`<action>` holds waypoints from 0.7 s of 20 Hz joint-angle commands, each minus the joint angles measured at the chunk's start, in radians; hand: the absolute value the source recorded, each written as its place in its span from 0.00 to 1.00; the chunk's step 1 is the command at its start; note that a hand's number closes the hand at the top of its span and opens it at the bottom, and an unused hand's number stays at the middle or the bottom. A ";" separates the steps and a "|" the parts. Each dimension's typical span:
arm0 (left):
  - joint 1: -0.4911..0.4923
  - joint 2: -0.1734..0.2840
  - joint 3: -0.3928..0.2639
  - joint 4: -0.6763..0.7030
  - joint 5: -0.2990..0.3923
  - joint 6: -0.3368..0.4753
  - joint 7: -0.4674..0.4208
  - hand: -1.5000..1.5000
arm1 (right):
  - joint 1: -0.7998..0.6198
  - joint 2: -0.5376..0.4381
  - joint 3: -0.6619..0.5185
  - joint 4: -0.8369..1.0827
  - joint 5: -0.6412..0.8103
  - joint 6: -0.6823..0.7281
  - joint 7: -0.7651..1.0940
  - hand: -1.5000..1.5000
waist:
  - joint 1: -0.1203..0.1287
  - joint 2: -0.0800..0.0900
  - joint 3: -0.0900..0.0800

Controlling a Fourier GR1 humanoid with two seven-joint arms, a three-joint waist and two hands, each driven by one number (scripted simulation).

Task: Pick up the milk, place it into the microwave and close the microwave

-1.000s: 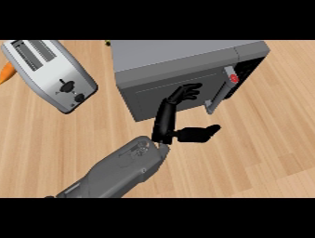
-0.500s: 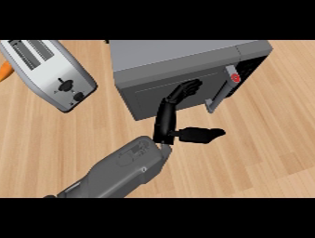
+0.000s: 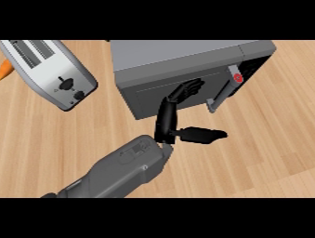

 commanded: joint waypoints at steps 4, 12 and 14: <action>-0.084 0.001 0.075 0.090 0.054 0.011 -0.024 0.00 | -0.047 -0.018 0.001 0.030 0.005 0.000 0.002 1.00 | -0.006 0.011 0.000; -0.081 0.001 0.053 0.101 0.080 0.003 -0.062 0.00 | -0.052 0.123 0.076 0.166 -0.266 0.082 0.067 0.00 | 0.004 0.021 0.003; -0.086 0.001 0.059 0.104 0.091 0.000 -0.072 0.00 | -0.057 0.109 0.069 0.195 -0.286 0.096 0.081 0.00 | 0.002 0.021 0.002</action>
